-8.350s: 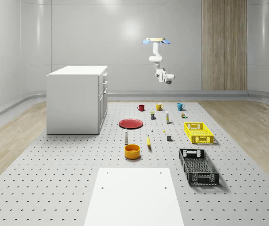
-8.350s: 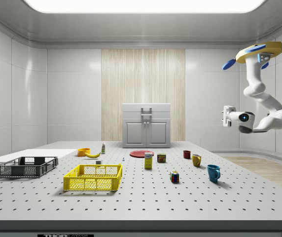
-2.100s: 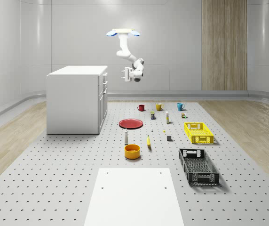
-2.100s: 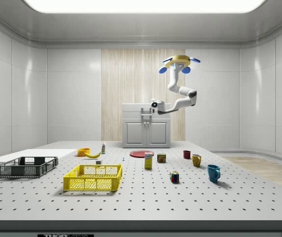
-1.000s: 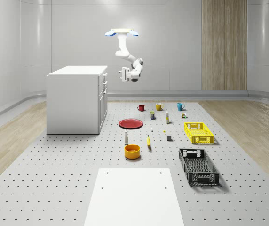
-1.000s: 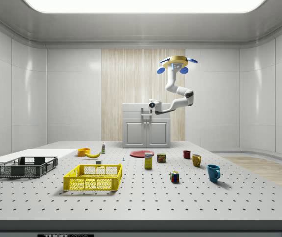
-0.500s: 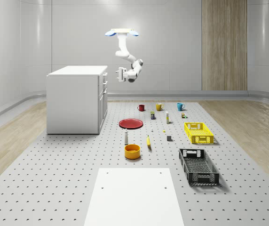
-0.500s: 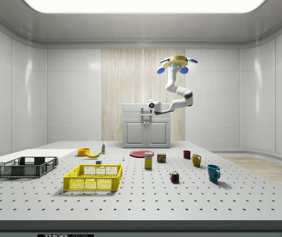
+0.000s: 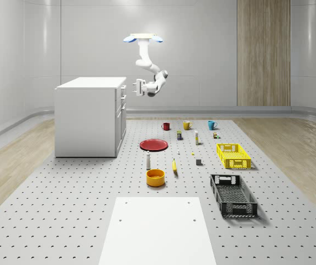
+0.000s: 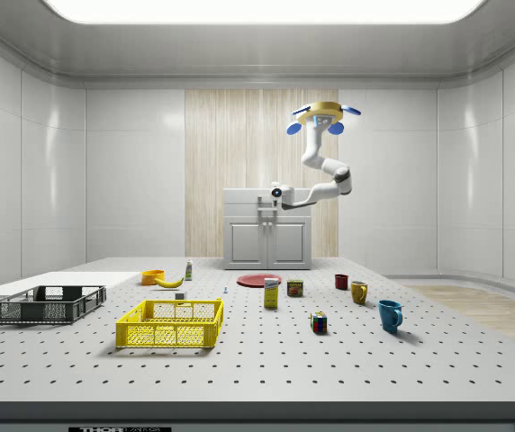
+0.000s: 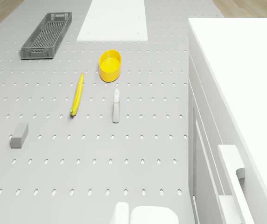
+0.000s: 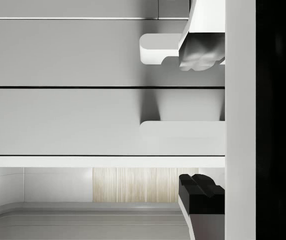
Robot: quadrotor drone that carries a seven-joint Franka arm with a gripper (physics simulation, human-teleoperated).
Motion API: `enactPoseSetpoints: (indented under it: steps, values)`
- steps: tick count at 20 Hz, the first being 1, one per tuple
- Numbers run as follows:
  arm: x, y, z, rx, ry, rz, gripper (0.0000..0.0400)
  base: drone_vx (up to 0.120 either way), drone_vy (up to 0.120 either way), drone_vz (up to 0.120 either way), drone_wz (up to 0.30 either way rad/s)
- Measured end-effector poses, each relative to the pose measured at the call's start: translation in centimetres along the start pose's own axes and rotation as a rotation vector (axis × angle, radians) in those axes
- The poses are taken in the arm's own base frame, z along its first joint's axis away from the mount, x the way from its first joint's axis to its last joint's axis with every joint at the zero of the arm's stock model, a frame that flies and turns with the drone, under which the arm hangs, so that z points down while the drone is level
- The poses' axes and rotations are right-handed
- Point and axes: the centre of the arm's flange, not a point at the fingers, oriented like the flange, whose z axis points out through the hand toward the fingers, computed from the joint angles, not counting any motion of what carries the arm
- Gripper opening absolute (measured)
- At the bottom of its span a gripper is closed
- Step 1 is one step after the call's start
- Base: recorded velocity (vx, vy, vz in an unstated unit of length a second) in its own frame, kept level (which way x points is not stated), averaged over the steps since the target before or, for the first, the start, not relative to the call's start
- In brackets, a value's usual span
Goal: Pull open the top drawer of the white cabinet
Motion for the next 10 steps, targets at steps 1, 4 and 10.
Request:
enactPoseSetpoints:
  steps: [1, 4, 10]
  values:
    - [0.0, 0.0, 0.3, 0.000, 0.000, 0.000, 0.0305, 0.000, 0.000, 0.000, 0.000]
    - [0.0, 0.0, 1.3, 0.000, 0.000, 0.000, 0.0305, 0.000, 0.000, 0.000, 0.000]
    - [0.0, 0.0, 3.1, 0.000, 0.000, 0.000, 0.0305, 0.000, 0.000, 0.000, 0.000]
